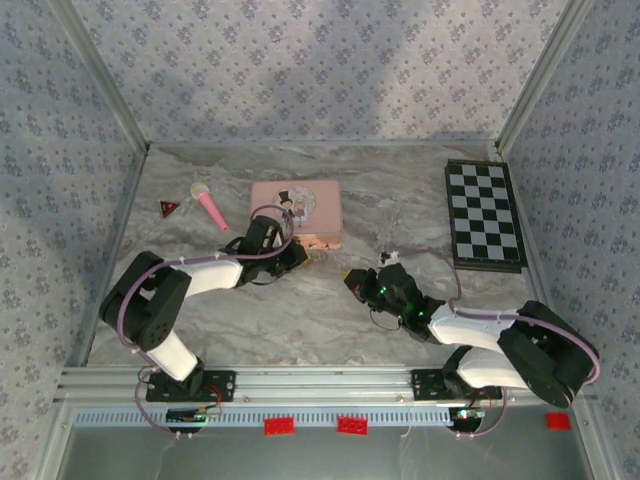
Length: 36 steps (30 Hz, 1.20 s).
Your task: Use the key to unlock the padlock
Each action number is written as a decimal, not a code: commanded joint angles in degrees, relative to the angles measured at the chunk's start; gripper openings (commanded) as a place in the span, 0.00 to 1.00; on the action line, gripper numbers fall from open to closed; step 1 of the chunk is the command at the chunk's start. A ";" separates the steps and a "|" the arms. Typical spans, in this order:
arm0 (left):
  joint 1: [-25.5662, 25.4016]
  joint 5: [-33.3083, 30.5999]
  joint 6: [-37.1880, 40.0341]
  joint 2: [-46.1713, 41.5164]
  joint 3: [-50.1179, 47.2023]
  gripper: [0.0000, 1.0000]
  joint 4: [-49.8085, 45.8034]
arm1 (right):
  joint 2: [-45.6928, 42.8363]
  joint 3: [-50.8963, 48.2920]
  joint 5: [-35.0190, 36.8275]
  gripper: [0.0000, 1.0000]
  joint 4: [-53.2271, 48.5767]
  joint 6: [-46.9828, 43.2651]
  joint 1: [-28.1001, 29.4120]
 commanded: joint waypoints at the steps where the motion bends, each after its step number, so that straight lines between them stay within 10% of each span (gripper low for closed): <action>1: 0.41 0.93 -5.05 -1.98 1.51 0.04 6.28 | 1.61 1.43 -1.42 0.00 3.69 3.07 -0.23; 36: -1.94 -0.27 -16.41 0.67 -1.49 0.00 18.61 | 26.00 4.50 -16.47 0.00 29.50 13.78 -5.83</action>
